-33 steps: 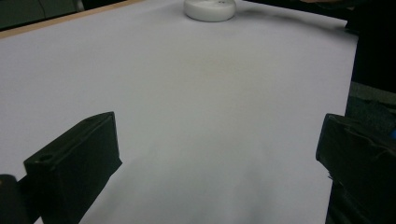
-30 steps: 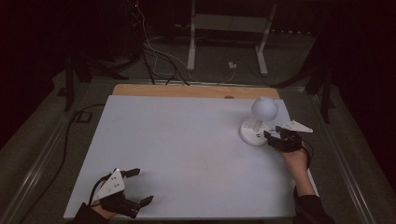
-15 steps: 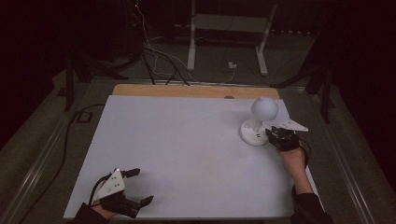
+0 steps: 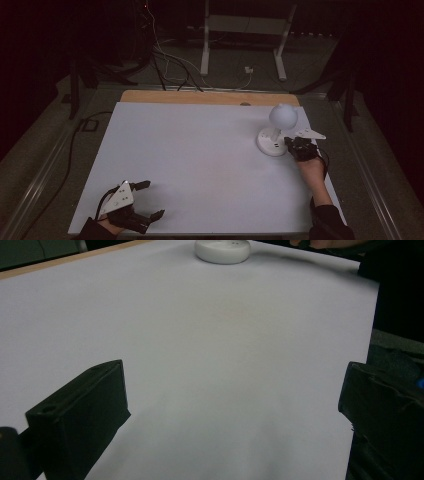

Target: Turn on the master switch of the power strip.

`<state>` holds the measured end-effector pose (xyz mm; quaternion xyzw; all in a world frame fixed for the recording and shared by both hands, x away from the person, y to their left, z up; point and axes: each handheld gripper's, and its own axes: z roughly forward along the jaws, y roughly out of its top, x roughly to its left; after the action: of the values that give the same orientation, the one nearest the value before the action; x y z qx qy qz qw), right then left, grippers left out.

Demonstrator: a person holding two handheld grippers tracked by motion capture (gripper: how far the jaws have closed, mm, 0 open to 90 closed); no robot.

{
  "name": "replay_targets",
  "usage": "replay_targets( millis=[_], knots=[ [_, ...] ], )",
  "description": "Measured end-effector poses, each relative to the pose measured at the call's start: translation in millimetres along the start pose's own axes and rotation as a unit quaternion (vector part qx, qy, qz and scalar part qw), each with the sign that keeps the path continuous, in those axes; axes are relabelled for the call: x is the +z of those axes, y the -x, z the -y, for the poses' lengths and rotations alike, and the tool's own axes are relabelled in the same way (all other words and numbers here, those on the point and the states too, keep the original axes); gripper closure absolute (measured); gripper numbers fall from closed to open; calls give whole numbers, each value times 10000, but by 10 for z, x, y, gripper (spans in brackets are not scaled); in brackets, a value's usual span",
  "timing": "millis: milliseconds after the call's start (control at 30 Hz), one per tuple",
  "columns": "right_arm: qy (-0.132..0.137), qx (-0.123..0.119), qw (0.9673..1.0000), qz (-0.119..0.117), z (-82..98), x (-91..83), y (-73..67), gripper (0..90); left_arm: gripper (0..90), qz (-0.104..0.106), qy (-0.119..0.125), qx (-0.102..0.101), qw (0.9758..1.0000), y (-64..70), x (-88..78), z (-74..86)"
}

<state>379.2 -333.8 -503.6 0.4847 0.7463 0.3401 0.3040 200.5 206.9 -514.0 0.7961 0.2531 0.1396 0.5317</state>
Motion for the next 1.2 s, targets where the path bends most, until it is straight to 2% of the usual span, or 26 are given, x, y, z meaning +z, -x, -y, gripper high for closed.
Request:
replay_targets(
  millis=[867,1000,1133,1200],
  knots=[
    [-75,-336,9992,183,35,75,-68,900,1,26,-41,26,10000,9,15,2],
    [-81,-352,9991,211,38,79,-79,900,1,22,-29,19,10000,6,10,4],
    [-109,-286,9994,142,32,79,-57,900,1,22,-34,18,10000,5,12,3],
    [-77,-342,9992,179,42,79,-68,900,1,34,-35,30,10000,10,13,2]
  ],
)
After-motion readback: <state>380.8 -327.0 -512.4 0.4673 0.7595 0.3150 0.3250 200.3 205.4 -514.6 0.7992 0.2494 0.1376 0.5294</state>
